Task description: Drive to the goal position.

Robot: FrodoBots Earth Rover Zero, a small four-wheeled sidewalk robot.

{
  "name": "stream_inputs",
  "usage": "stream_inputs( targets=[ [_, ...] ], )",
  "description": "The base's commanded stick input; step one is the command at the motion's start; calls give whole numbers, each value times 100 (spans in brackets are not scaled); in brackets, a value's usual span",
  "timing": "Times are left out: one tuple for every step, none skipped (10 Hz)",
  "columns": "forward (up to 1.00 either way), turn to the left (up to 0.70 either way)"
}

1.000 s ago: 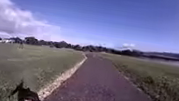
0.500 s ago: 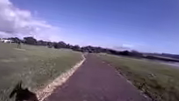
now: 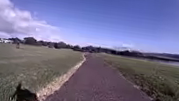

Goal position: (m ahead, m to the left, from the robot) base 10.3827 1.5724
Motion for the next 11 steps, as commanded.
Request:
stream_inputs(
  targets=[
    [70, 0],
    [70, 0],
    [70, 0],
    [70, 0],
    [70, 0],
    [70, 0],
    [70, 0],
    [70, 0],
    [70, 0],
    [70, 0],
    [70, 0]
  ],
)
